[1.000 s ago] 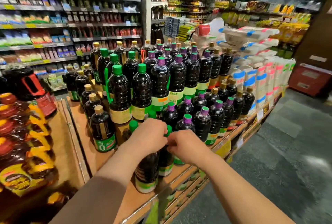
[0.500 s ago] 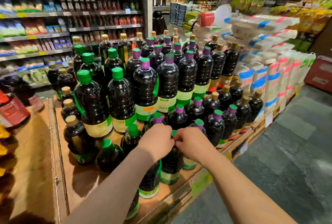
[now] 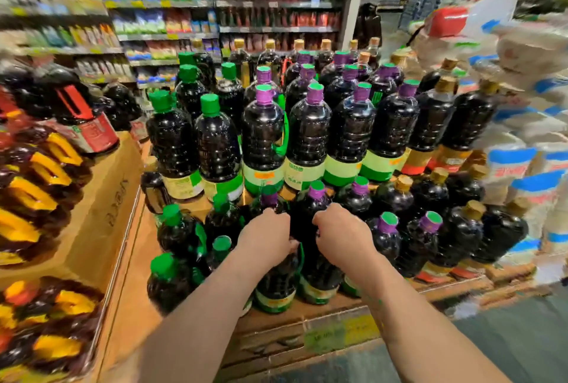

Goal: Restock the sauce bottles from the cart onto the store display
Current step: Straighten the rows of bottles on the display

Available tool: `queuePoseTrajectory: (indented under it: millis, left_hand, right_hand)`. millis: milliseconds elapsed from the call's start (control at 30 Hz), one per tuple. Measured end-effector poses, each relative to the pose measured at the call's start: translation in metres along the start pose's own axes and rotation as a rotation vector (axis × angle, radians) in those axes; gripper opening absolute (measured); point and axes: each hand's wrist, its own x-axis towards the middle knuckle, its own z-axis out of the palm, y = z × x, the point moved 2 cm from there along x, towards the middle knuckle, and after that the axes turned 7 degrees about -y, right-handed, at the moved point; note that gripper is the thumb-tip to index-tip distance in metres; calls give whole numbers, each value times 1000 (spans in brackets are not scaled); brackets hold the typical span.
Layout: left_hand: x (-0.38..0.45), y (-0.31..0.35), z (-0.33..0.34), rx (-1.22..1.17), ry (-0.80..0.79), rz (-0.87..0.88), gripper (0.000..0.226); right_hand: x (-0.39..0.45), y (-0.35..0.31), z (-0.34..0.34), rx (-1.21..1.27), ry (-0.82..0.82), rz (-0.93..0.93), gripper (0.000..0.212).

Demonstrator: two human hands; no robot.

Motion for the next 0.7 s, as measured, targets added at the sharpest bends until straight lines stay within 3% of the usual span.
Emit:
queuePoseTrajectory:
  millis: [67,133,267,400,533,700]
  left_hand:
    - [1,6,5,-7,33,-87,51]
    - [1,10,7,-8,64,-165,59]
    - [0,18,7,76,87,-240,53]
    - [-2,18,6,163,113,-225,48]
    - [0,14,9,68,129,-202,34]
    - [-3,20,11,105,184,-178,31]
  right_hand:
    - [0,16,-5,-75,17,57,17]
    - [4,30,-5,-56,-12,66,28]
    - [12,42,3,101,-56,-82,41]
    - [20,46,-2,134,-102,-170,36]
    - [21,51,-9,199,-205,-201,34]
    - [23,49,-12,160,-230,-218,17]
